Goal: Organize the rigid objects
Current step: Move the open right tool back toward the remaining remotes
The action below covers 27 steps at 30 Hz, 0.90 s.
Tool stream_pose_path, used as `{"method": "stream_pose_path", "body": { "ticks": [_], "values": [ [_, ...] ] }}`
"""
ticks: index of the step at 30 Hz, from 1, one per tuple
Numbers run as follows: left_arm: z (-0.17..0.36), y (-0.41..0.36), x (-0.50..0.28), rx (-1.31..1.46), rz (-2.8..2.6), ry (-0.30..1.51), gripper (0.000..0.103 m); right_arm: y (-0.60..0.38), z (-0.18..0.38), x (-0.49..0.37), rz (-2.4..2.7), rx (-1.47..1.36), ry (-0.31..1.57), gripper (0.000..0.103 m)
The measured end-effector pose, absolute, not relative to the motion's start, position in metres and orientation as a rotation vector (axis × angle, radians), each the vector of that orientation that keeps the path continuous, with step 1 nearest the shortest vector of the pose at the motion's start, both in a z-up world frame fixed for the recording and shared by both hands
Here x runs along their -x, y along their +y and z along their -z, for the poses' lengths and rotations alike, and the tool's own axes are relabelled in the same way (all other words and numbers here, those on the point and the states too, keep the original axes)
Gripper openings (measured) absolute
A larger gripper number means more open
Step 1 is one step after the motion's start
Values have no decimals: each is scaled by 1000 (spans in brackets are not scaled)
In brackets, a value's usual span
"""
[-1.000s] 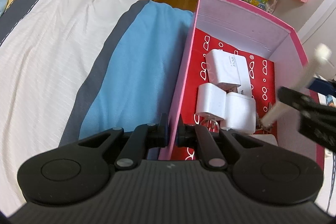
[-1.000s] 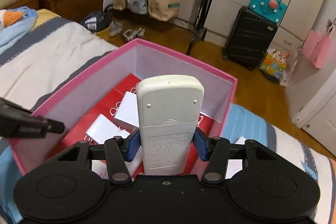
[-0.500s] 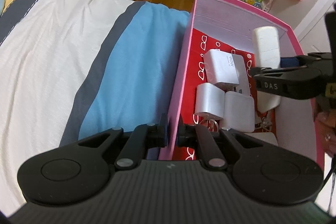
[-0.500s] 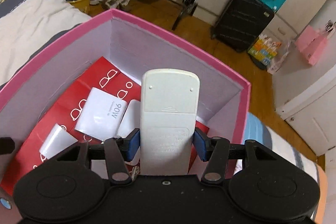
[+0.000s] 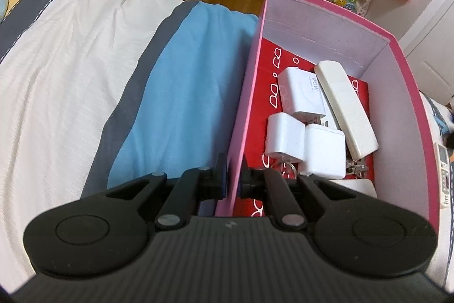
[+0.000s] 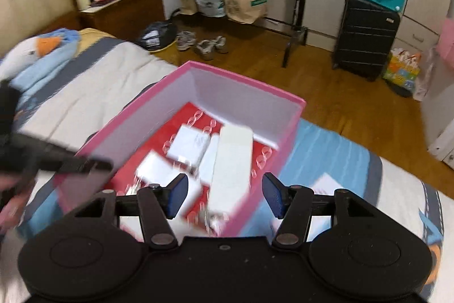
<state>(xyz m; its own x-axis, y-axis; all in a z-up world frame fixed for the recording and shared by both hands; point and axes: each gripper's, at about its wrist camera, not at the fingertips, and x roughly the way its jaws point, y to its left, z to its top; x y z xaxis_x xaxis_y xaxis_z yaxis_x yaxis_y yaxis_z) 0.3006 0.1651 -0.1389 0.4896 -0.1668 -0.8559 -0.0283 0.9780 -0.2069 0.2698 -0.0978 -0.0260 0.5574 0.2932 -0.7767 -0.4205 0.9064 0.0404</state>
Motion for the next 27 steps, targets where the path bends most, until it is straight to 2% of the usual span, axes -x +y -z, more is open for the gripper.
{"method": "stream_pose_path", "body": {
  "ticks": [7, 14, 27],
  "values": [
    [139, 164, -302, 203, 77, 1066, 6, -185, 29, -235, -343, 121, 931, 65],
    [138, 162, -302, 191, 63, 1070, 6, -267, 80, -241, -140, -102, 1115, 65],
    [137, 161, -302, 183, 49, 1067, 6, -303, 154, -270, 112, -137, 1247, 67]
  ]
}}
